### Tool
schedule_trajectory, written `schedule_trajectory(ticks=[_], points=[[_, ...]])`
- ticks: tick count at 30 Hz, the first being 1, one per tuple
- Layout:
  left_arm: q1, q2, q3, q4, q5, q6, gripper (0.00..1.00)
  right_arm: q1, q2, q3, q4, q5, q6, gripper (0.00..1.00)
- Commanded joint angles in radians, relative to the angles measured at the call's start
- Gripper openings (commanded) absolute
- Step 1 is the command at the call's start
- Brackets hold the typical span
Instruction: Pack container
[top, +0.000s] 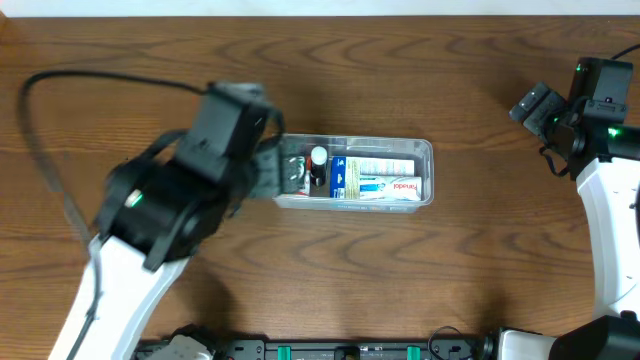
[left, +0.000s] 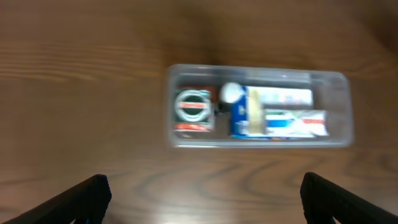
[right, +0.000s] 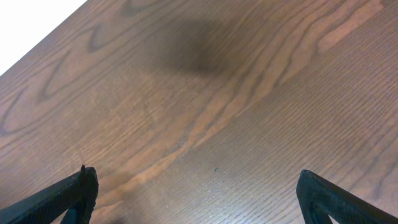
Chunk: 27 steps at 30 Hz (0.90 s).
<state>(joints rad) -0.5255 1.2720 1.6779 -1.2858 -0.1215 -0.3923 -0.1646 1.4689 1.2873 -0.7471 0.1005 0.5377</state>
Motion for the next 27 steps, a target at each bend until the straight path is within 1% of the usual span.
schedule_trajectory(ticks=[1, 5, 8, 12, 14, 18, 22, 24, 27], points=[[0.003, -0.082, 0.016, -0.042, -0.167, 0.022, 0.98, -0.005, 0.002, 0.004, -0.002, 0.0, 0.007, 0.99], [0.003, -0.187, 0.013, -0.109, -0.206, 0.022, 0.98, -0.005, 0.002, 0.004, -0.002, 0.0, 0.007, 0.99], [0.029, -0.261, 0.003, -0.117, -0.205, 0.021, 0.98, -0.006, 0.002, 0.004, -0.002, 0.0, 0.007, 0.99], [0.161, -0.346, -0.05, -0.085, -0.192, 0.003, 0.98, -0.005, 0.002, 0.004, -0.002, 0.0, 0.007, 0.99], [0.229, -0.377, -0.095, -0.055, -0.159, 0.023, 0.98, -0.005, 0.002, 0.004, -0.002, 0.0, 0.007, 0.99], [0.349, -0.459, -0.253, 0.119, -0.052, 0.156, 0.98, -0.005, 0.002, 0.004, -0.002, 0.0, 0.007, 0.99], [0.423, -0.558, -0.476, 0.386, 0.08, 0.346, 0.98, -0.005, 0.002, 0.004, -0.002, 0.0, 0.007, 0.99], [0.443, -0.612, -0.594, 0.524, 0.113, 0.381, 0.98, -0.005, 0.002, 0.004, -0.002, 0.0, 0.007, 0.99], [0.465, -0.693, -0.766, 0.713, 0.129, 0.381, 0.98, -0.005, 0.002, 0.004, -0.002, 0.0, 0.007, 0.99]])
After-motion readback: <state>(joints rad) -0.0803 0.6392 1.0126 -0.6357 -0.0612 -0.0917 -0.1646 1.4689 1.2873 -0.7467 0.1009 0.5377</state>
